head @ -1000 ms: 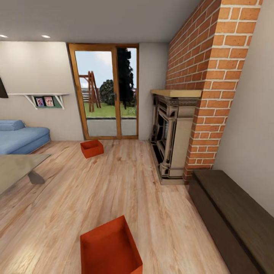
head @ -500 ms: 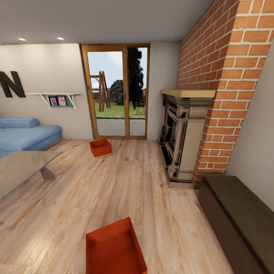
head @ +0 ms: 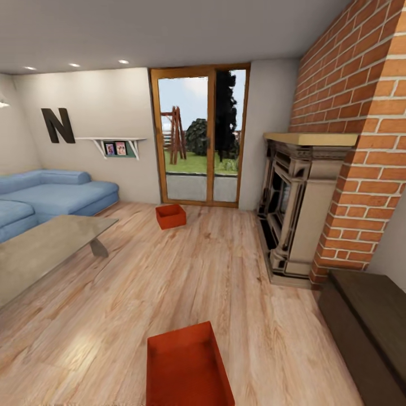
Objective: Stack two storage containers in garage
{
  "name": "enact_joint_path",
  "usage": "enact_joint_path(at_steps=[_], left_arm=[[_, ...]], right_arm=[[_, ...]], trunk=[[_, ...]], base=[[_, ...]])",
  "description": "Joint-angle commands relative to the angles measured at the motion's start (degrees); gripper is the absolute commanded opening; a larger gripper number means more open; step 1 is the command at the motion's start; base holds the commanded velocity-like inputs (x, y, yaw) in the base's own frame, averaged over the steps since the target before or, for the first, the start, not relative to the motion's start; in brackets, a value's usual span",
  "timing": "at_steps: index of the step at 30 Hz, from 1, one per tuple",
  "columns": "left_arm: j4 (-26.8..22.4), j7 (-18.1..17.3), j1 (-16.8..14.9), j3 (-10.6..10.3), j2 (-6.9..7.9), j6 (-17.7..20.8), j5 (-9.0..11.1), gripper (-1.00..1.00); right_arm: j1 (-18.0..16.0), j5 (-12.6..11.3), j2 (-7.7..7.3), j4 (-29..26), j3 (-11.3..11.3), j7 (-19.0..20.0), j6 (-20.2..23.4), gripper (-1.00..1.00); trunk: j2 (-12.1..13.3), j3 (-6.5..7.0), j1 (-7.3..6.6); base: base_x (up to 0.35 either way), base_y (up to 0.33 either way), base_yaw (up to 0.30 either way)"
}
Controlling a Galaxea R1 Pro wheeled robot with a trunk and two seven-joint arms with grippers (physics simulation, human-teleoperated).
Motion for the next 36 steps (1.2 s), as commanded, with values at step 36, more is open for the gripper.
enact_joint_path(at_steps=[36], left_arm=[[-0.01,-0.04,-0.01,-0.04,0.12,-0.12,4.85,1.0]], right_arm=[[-0.08,-0.59,0.0,0.17,0.4,0.29,-0.39,1.0]], trunk=[[-0.03,-0.05,0.0]], base=[[0.0,-0.096,0.138]])
